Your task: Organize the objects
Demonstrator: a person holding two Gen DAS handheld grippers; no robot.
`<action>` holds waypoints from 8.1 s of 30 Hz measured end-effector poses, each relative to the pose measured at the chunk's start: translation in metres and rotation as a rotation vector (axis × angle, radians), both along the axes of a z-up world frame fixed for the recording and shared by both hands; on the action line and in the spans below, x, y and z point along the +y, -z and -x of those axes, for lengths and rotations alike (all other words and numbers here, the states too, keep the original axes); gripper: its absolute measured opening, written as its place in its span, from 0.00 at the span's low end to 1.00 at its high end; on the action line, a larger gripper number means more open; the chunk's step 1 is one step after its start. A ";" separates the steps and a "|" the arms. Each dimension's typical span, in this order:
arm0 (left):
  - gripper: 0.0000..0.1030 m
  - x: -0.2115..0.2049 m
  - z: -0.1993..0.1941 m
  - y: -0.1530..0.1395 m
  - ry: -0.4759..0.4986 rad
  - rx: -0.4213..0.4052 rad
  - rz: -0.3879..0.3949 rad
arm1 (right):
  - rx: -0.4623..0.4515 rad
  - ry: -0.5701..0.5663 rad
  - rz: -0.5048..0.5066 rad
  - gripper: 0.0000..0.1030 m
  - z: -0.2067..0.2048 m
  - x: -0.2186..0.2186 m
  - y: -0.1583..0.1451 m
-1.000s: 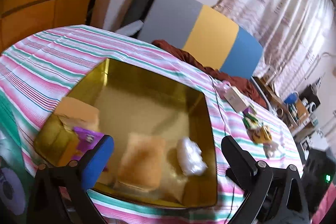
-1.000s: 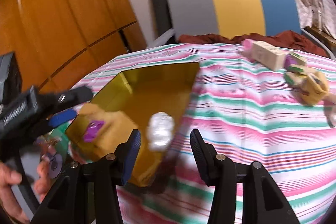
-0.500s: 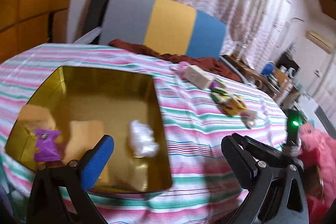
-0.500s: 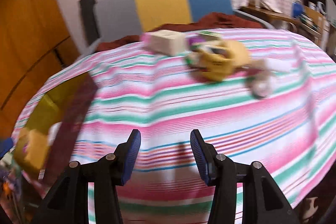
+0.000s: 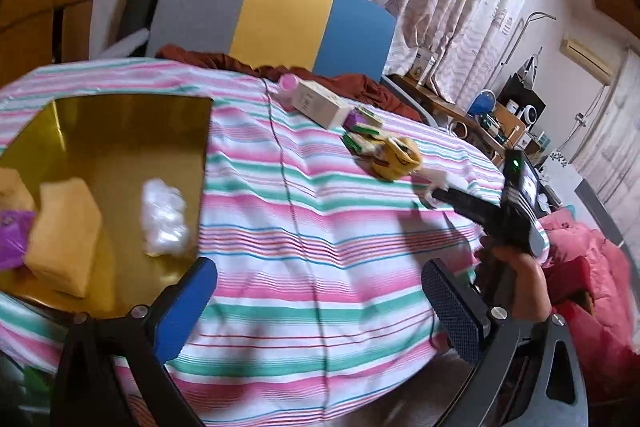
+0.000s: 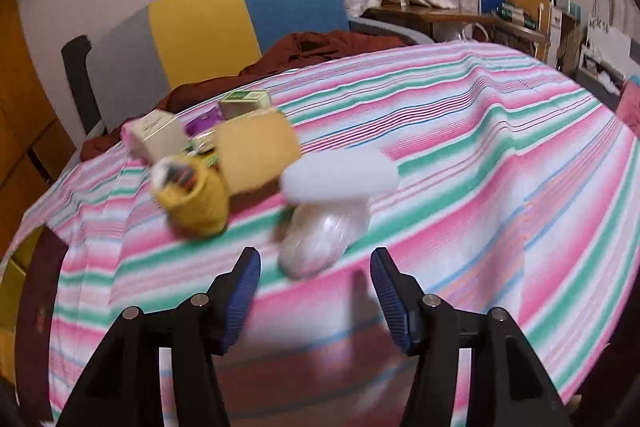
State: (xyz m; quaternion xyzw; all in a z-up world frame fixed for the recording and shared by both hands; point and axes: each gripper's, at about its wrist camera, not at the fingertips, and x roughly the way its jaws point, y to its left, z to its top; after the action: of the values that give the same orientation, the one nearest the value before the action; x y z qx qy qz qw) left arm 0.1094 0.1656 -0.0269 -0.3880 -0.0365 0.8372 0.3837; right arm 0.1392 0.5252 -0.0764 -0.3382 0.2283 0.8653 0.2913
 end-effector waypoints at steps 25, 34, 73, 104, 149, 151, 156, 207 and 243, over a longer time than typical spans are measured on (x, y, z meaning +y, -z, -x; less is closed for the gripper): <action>1.00 0.120 0.033 0.014 0.050 -0.044 0.099 | 0.157 -0.271 -0.033 0.44 0.000 -0.015 0.014; 1.00 0.208 0.082 0.012 0.046 -0.087 0.110 | 0.155 -0.185 0.017 0.44 -0.006 -0.003 0.020; 0.59 0.239 0.102 0.065 0.132 0.097 0.210 | 0.180 -0.183 0.051 0.44 -0.008 0.001 0.024; 0.47 0.099 0.030 0.038 0.042 0.075 0.044 | 0.046 -0.257 -0.199 0.43 0.011 -0.047 0.014; 0.98 -0.137 0.048 0.023 -0.525 0.021 -0.123 | 0.242 -0.814 -0.030 0.44 0.070 -0.289 -0.070; 0.99 -0.144 0.049 0.023 -0.552 0.017 -0.140 | 0.200 -0.854 -0.032 0.44 0.081 -0.301 -0.066; 0.99 -0.163 0.052 0.022 -0.637 0.004 -0.171 | 0.139 -0.910 -0.064 0.45 0.086 -0.320 -0.057; 1.00 -0.011 0.011 -0.001 -0.135 0.085 0.019 | -0.044 -0.112 -0.027 0.63 0.005 -0.068 -0.007; 1.00 0.186 0.026 0.004 0.187 0.224 0.313 | 0.106 0.247 -0.005 0.55 -0.024 0.049 0.017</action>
State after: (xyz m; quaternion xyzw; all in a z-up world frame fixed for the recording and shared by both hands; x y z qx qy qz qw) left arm 0.0829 0.3516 -0.0306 -0.3489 0.1732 0.8313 0.3965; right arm 0.1635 0.5740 -0.0934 -0.2604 0.2814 0.8400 0.3840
